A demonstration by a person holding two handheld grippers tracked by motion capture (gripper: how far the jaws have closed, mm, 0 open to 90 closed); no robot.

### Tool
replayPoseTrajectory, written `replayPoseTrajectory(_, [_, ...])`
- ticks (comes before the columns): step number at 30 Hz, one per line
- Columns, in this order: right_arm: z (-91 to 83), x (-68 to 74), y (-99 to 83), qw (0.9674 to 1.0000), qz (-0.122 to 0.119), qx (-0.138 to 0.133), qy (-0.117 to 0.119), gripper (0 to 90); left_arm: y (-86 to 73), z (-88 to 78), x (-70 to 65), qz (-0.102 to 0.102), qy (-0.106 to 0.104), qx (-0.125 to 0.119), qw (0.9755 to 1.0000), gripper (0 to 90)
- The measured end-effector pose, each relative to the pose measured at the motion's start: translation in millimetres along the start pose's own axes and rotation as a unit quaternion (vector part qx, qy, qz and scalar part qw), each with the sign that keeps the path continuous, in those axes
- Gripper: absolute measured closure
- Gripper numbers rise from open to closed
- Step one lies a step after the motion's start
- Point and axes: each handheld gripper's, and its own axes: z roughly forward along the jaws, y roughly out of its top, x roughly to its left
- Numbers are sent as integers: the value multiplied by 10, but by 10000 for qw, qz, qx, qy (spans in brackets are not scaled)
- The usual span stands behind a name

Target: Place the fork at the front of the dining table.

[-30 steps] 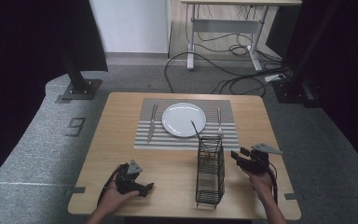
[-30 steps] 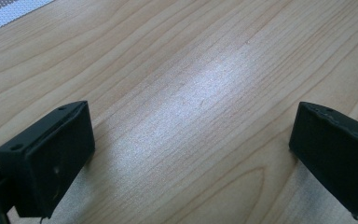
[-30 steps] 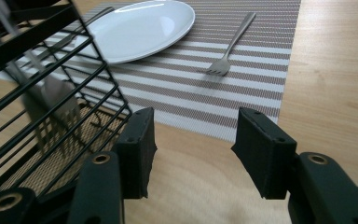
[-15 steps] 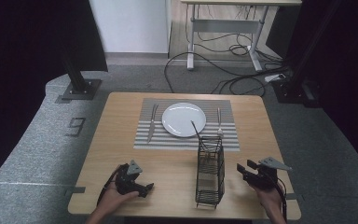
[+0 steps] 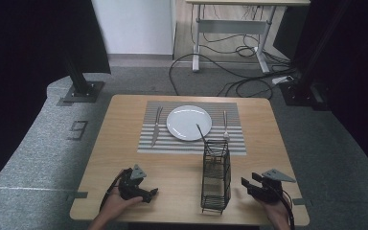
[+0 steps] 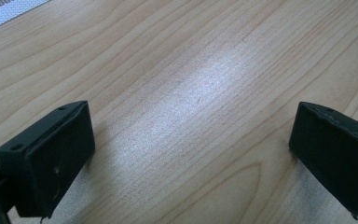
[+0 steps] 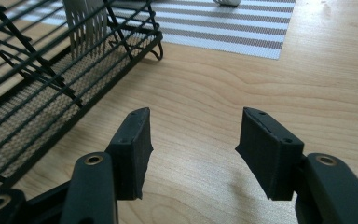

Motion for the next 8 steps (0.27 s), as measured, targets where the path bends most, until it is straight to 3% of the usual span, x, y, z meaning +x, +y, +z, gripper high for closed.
replayPoseTrajectory(8, [68, -15, -11, 9999, -70, 111, -96, 418, 0, 0, 0, -1, 0, 0, 10000, 0])
